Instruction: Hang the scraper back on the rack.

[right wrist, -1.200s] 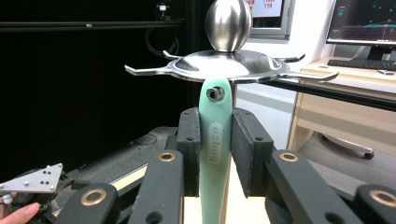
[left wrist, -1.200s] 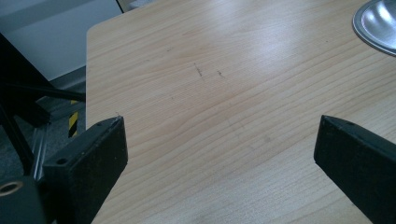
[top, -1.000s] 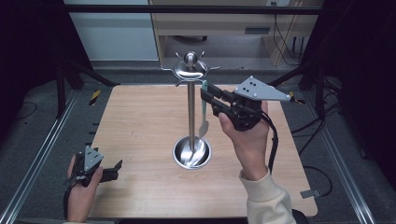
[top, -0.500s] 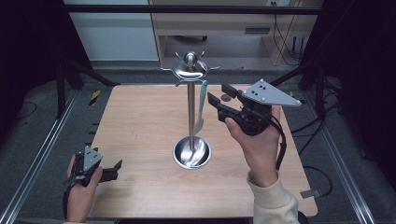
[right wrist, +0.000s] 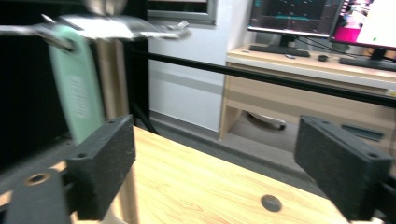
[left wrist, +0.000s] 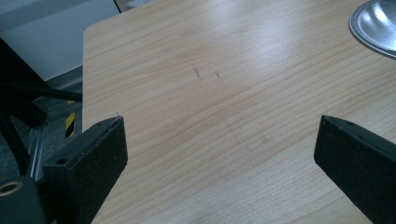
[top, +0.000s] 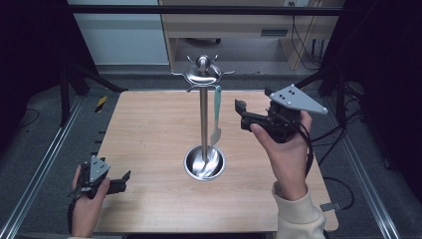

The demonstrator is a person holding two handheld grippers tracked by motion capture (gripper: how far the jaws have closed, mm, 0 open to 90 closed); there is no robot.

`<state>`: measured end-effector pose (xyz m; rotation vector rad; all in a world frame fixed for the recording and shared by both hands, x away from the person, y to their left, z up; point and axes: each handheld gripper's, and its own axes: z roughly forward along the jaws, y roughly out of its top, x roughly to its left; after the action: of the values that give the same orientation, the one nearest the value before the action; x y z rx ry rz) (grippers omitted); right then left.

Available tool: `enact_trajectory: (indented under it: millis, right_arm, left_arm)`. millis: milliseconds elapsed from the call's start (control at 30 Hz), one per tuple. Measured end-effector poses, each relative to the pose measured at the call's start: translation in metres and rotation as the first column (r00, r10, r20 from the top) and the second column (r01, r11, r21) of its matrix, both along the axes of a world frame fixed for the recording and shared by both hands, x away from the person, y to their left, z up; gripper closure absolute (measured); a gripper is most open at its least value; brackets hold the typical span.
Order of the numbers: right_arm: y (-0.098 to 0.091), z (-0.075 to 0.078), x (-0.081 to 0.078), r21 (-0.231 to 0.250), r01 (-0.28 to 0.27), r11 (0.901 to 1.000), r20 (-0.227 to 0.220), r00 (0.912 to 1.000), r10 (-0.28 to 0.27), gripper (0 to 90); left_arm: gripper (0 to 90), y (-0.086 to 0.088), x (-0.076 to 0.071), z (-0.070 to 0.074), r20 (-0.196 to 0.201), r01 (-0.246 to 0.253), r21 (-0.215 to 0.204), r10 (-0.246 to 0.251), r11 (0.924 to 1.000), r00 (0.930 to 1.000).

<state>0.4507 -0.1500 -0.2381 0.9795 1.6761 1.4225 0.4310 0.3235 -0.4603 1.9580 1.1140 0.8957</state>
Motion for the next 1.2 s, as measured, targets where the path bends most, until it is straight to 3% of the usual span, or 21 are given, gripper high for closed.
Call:
enact_trajectory:
  millis: [167, 400, 533, 633, 800, 1033, 1200]
  right_arm:
    - [-0.009, -0.004, 0.003, 0.023, 0.025, 0.9994, 0.005, 0.9997, -0.025, 7.9]
    - [-0.021, -0.009, 0.005, 0.012, 0.016, 0.9998, 0.027, 0.9995, -0.016, 6.6]
    - [-0.027, -0.01, 0.006, 0.024, 0.029, 0.9993, 0.02, 0.9994, -0.03, 6.7]
    - [-0.032, -0.014, 0.009, 0.011, 0.056, 0.9984, -0.001, 0.9984, -0.056, 7.2]
    - [-0.043, -0.022, 0.014, -0.003, 0.094, 0.9955, -0.027, 0.9951, -0.095, 7.0]
    - [-0.052, -0.029, 0.018, -0.03, 0.122, 0.9921, -0.052, 0.991, -0.123, 6.7]
    - [-0.054, -0.038, 0.02, -0.079, 0.146, 0.986, -0.07, 0.9859, -0.152, 5.6]
  left_arm:
    - [2.4, 0.001, 0.001, 0.0, -0.002, -0.005, -0.001, 0.005, 1.0, 1.0]
    - [2.4, -0.001, 0.001, 0.0, -0.003, -0.001, 0.003, 0.001, 1.0, 1.0]
    - [2.4, 0.008, 0.0, 0.001, 0.006, -0.036, -0.021, 0.037, 0.9991, 0.9993]
    - [2.5, 0.011, 0.001, 0.001, 0.003, -0.043, -0.031, 0.044, 0.9986, 0.999]
    - [2.4, 0.001, 0.001, 0.0, -0.004, -0.008, 0.002, 0.008, 1.0, 1.0]
    - [2.5, 0.0, 0.002, -0.001, -0.005, -0.004, 0.007, 0.004, 1.0, 1.0]
    - [2.5, -0.002, 0.001, -0.001, -0.005, -0.006, 0.016, 0.006, 0.9999, 1.0]
